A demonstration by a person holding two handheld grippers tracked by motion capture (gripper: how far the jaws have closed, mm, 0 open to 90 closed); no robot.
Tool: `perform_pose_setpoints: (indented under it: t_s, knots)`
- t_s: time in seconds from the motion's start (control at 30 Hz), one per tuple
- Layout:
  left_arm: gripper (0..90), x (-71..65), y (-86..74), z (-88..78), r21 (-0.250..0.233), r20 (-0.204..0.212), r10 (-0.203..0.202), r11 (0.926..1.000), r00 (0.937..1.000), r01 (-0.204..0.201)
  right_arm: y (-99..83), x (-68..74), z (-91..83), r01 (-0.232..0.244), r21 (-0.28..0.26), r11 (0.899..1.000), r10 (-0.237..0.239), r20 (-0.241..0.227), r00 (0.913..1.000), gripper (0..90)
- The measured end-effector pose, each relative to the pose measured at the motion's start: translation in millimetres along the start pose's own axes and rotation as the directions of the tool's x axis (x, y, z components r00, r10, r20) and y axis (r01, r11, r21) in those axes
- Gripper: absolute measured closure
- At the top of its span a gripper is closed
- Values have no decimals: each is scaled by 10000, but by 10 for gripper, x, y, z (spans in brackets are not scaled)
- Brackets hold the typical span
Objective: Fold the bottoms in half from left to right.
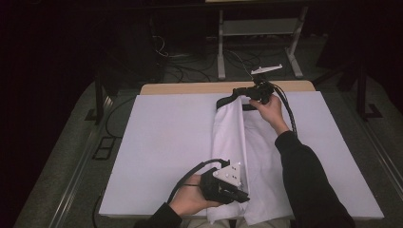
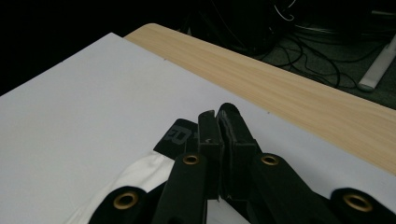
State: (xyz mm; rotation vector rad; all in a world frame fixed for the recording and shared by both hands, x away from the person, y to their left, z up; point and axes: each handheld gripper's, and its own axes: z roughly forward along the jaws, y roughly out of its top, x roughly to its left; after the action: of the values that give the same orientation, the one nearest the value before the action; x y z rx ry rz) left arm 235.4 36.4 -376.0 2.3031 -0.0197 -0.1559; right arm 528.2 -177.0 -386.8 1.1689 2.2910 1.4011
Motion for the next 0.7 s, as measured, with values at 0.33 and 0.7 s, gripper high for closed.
perform_pose_setpoints:
  t_s: [0.33,0.7]
  knots:
    - [876,13,118,188,-197,75,10,9998,10000,-8,-32,-92,-92,32,7,10000,-32,-88,10000,859]
    - [877,24,259,359,-543,75,191,9983,9998,-187,-116,-260,-195,-56,38,10000,56,-1,10000,859]
